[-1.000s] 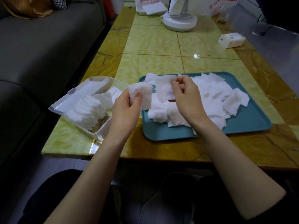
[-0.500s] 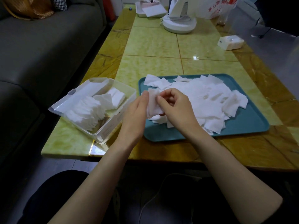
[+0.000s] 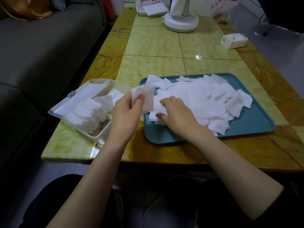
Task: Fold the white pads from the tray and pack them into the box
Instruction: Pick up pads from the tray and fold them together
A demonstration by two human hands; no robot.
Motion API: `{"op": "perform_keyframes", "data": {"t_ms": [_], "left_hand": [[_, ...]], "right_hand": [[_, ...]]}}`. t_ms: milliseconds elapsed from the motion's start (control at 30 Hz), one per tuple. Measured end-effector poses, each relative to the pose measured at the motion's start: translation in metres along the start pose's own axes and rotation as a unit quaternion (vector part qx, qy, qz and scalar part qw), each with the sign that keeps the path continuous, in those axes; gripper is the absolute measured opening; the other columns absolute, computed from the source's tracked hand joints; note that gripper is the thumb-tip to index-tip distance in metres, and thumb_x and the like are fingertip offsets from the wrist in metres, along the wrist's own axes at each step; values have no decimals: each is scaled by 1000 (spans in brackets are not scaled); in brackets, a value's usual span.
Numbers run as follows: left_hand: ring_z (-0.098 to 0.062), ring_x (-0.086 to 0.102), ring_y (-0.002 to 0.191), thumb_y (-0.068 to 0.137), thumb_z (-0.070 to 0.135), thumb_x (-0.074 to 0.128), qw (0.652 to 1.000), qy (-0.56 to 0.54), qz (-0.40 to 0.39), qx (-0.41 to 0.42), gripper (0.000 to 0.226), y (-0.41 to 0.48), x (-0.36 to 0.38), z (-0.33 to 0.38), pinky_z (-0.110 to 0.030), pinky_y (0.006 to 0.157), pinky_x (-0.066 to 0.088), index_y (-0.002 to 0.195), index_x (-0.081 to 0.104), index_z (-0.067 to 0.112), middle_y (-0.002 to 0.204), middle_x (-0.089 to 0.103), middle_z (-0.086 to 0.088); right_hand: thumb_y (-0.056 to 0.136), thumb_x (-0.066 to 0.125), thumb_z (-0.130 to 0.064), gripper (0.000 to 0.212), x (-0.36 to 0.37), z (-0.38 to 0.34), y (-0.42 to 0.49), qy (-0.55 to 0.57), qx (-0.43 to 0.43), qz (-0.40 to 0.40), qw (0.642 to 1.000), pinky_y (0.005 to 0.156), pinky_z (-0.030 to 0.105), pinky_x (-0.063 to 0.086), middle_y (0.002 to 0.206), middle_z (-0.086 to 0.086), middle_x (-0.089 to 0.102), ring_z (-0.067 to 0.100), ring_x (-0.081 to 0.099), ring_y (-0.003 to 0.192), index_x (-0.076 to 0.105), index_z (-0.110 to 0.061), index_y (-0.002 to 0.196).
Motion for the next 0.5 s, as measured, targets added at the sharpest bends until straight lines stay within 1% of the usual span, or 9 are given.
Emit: {"op": "perform_keyframes", "data": {"t_ms": [67, 133, 233, 267, 333, 367, 433, 467, 500], "left_hand": [[-18, 56, 79, 84, 35, 50, 1000, -3, 7, -1, 32, 2, -3, -1, -49, 76, 50, 89, 65, 8, 95, 65, -24], [-18, 55, 78, 86, 33, 51, 1000, -2, 10, 2, 31, 4, -4, -4, -44, 72, 48, 90, 64, 6, 95, 65, -25], [-17, 55, 78, 92, 26, 52, 1000, 7, 9, 9, 17, 6, -3, -7, -37, 71, 44, 84, 63, 16, 91, 65, -23], [-17, 55, 79, 93, 25, 52, 1000, 13, 9, 10, 16, 7, -4, -8, -38, 72, 44, 84, 63, 19, 92, 66, -22], [-18, 57, 81, 94, 26, 52, 1000, 11, 11, 8, 15, 8, -4, -10, -41, 74, 47, 85, 63, 20, 95, 67, -21], [-18, 58, 82, 94, 26, 51, 1000, 10, 13, 8, 16, 8, -5, -11, -44, 76, 49, 87, 63, 19, 97, 67, -20], [-20, 59, 85, 97, 23, 49, 1000, 19, 20, 4, 18, 8, -3, -13, -47, 81, 49, 95, 63, 11, 99, 66, -20], [-21, 59, 85, 98, 22, 48, 999, 26, 24, 4, 20, 8, -2, -13, -48, 82, 49, 98, 62, 8, 99, 66, -20], [-23, 60, 86, 98, 22, 46, 999, 31, 26, 4, 22, 8, 1, -15, -48, 83, 48, 100, 62, 6, 99, 66, -19]], "right_hand": [[91, 56, -32, 45, 4, 1, -1, -31, 1, -18, 999, 91, 36, 37, 127, 10, 45, 27, 40, 119, 45, -11, 129], [89, 59, -33, 44, 1, 3, -1, -18, 2, -7, 1000, 88, 35, 37, 125, 8, 46, 26, 41, 118, 47, -13, 126], [87, 61, -30, 31, -3, 5, 0, 4, 6, 5, 1000, 77, 30, 34, 116, 6, 52, 24, 46, 110, 55, -16, 114], [87, 59, -28, 23, -6, 7, 0, 24, 10, 19, 999, 74, 29, 33, 110, 6, 56, 24, 49, 106, 59, -16, 106], [88, 56, -23, 10, -18, 14, -1, 105, 28, 78, 991, 69, 29, 37, 96, 4, 61, 22, 55, 91, 61, -15, 91], [89, 56, -21, 7, -28, 19, -3, 160, 37, 117, 980, 68, 27, 39, 89, 3, 62, 19, 56, 82, 59, -15, 87], [90, 56, -18, 4, -47, 26, -10, 276, 51, 188, 941, 65, 15, 41, 83, -2, 61, 11, 56, 73, 58, -15, 87], [91, 57, -18, 3, -53, 28, -13, 339, 57, 201, 917, 64, 12, 42, 83, -3, 62, 8, 58, 72, 58, -15, 91], [92, 57, -18, 5, -53, 27, -15, 407, 61, 188, 892, 63, 14, 44, 82, -4, 63, 6, 60, 71, 59, -14, 94]]}}
Point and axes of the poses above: each hand's wrist, its own y-axis towards the middle knuckle, its own x-axis out of the palm, z = x × y, the point moved 8 cm from there along y, towards the middle knuckle
